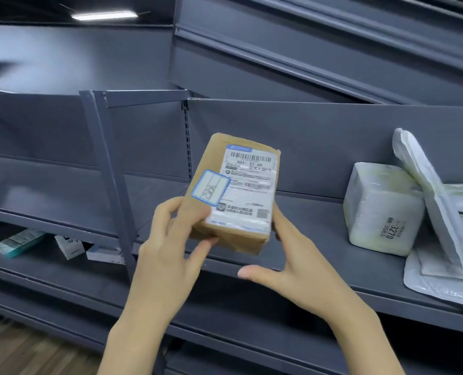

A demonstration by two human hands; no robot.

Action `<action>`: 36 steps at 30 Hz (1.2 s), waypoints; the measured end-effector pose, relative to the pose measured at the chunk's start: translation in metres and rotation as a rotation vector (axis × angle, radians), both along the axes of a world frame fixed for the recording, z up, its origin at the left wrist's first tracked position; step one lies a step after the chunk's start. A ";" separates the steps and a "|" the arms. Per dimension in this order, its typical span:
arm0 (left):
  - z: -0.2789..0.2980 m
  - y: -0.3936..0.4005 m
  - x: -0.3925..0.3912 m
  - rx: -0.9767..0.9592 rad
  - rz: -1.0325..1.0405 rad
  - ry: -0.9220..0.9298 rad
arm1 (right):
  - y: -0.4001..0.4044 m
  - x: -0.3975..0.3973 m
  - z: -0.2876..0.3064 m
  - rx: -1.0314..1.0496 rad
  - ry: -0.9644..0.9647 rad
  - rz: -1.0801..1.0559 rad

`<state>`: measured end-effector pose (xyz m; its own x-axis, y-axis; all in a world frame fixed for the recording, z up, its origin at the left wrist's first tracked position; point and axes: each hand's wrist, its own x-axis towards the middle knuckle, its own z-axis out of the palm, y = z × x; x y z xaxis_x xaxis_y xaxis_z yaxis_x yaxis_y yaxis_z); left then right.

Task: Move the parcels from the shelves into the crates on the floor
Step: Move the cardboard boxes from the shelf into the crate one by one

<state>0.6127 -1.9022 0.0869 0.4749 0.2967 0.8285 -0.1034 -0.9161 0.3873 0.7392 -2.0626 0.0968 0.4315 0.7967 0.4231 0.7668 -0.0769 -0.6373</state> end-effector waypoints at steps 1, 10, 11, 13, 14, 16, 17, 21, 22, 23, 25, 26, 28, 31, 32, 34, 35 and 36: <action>-0.001 -0.002 0.000 -0.020 -0.003 0.012 | 0.000 -0.001 0.000 0.024 0.001 -0.025; -0.005 -0.003 -0.003 -0.180 -0.098 0.145 | 0.001 0.002 -0.005 0.109 -0.118 -0.171; -0.006 -0.002 -0.002 -0.110 -0.086 0.141 | 0.002 0.001 -0.005 0.128 -0.117 -0.169; -0.008 -0.001 -0.002 0.029 -0.032 0.090 | 0.003 -0.002 -0.004 0.169 -0.093 -0.156; -0.008 -0.001 -0.003 0.071 0.000 0.056 | 0.003 -0.004 -0.003 0.181 -0.085 -0.149; -0.009 -0.001 -0.004 0.105 0.057 0.004 | 0.004 -0.007 -0.002 0.192 -0.077 -0.130; -0.010 -0.001 -0.005 0.105 0.079 -0.014 | 0.004 -0.009 -0.001 0.196 -0.073 -0.117; -0.008 -0.001 -0.009 0.074 0.058 -0.035 | 0.005 -0.017 0.002 0.212 -0.052 -0.080; -0.007 -0.001 -0.011 0.078 0.036 -0.032 | 0.005 -0.018 0.003 0.223 -0.050 -0.080; -0.006 -0.001 -0.012 0.089 0.016 -0.033 | 0.005 -0.019 0.003 0.236 -0.047 -0.080; -0.005 0.000 -0.014 0.102 -0.008 -0.042 | 0.007 -0.021 0.002 0.269 -0.042 -0.069; -0.005 0.000 -0.015 0.098 -0.014 -0.049 | 0.008 -0.022 0.001 0.281 -0.044 -0.065; -0.006 0.001 -0.017 0.105 -0.005 -0.071 | 0.009 -0.025 0.000 0.294 -0.064 -0.065; -0.005 0.003 -0.023 0.133 0.017 -0.096 | 0.012 -0.030 -0.001 0.305 -0.101 -0.068; -0.004 0.003 -0.025 0.144 0.023 -0.102 | 0.013 -0.032 -0.001 0.308 -0.104 -0.068; -0.004 0.003 -0.029 0.159 0.029 -0.117 | 0.015 -0.035 -0.001 0.316 -0.118 -0.069; -0.004 0.003 -0.031 0.164 0.030 -0.122 | 0.016 -0.037 -0.002 0.321 -0.127 -0.072; -0.004 0.003 -0.033 0.165 0.032 -0.124 | 0.017 -0.038 -0.003 0.326 -0.134 -0.075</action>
